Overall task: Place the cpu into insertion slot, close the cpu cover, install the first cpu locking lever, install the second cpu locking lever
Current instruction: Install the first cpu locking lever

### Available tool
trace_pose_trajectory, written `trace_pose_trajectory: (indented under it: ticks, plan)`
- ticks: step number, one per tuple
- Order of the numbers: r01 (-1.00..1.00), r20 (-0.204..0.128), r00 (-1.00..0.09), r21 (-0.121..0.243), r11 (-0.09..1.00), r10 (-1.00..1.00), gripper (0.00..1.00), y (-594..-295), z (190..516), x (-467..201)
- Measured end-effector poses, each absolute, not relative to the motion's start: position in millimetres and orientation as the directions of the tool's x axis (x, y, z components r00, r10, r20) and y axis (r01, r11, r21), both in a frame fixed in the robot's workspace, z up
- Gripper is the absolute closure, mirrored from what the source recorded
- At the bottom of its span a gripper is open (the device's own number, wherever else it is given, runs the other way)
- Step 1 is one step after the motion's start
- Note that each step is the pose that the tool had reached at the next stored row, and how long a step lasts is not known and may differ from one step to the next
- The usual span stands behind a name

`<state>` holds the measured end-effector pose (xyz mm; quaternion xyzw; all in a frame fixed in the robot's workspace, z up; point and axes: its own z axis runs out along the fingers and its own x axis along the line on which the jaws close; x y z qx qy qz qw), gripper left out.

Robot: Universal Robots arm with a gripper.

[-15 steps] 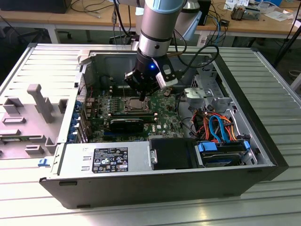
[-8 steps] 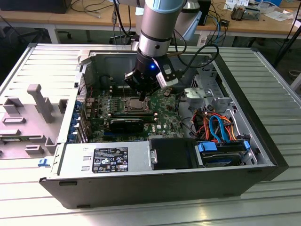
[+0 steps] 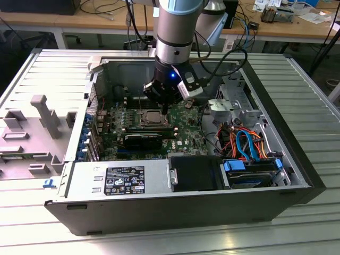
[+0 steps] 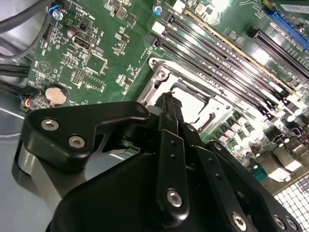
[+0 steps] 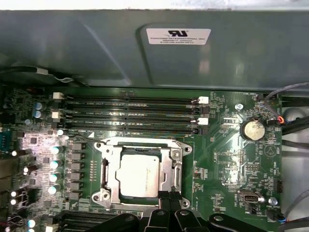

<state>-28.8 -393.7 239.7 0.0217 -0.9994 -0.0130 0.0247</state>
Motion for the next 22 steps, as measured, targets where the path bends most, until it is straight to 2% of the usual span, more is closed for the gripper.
trace_pose_trajectory:
  ticks: [7, 11, 22]
  plan:
    - [-0.043, 0.049, -0.998, 0.027, 0.999, -0.044, 0.89, -393.8, 239.8, -28.9]
    - [-0.043, 0.049, -0.998, 0.010, 0.999, -0.043, 0.89, -393.8, 240.1, -29.6]
    - [-0.043, 0.032, -0.999, 0.012, 0.999, -0.044, 0.89, -393.8, 251.3, -52.7]
